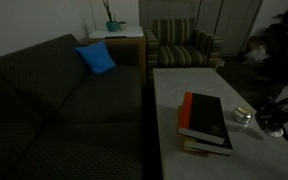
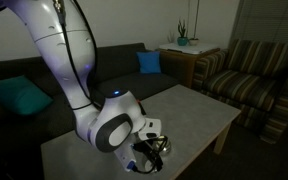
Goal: Pick the lid and put it on top of the bottle
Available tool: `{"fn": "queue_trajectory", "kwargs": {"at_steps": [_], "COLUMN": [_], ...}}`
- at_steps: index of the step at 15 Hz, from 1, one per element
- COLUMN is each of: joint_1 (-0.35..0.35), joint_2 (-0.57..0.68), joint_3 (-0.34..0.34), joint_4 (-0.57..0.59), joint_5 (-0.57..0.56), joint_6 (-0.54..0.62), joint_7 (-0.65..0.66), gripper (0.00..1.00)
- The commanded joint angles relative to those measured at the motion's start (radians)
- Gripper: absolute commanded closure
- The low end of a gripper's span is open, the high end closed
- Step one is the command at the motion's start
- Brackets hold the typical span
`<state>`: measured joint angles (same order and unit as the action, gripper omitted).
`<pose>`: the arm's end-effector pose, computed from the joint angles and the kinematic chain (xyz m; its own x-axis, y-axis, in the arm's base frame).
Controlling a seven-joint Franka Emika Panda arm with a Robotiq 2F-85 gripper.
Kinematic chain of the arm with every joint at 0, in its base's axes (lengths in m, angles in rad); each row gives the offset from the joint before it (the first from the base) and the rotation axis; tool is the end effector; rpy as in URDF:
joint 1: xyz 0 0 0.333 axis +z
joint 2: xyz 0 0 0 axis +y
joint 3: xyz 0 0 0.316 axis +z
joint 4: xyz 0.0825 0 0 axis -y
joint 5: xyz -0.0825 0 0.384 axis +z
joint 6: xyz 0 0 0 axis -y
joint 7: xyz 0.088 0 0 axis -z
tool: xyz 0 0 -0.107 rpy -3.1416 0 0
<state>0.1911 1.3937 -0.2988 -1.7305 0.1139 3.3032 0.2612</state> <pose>0.5399 -0.0814 -0.1359 0.9458 -0.1700 0.2768 -0.2349 -0.9465 0.2212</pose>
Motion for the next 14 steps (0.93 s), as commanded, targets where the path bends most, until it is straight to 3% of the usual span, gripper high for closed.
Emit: {"fn": "queue_trajectory", "kwargs": {"at_steps": [1,9,11,12,14], "joint_1": [0.044,0.185,0.197,0.228,0.222], "joint_2": [-0.007,-0.074,-0.091,-0.077,-0.083], "joint_3": [-0.023,-0.112,-0.118,-0.151,-0.158], "joint_4": [-0.042,-0.218,-0.258,-0.160,-0.092], "joint_5": [0.071,0.239,0.252,0.277,0.280], "joint_6": [0.041,0.132,0.213,0.153,0.168], "joint_7": [-0.014,-0.032,-0.044,-0.045,-0.053], "gripper": [0.57,0.57,0.57,0.57,0.57]}}
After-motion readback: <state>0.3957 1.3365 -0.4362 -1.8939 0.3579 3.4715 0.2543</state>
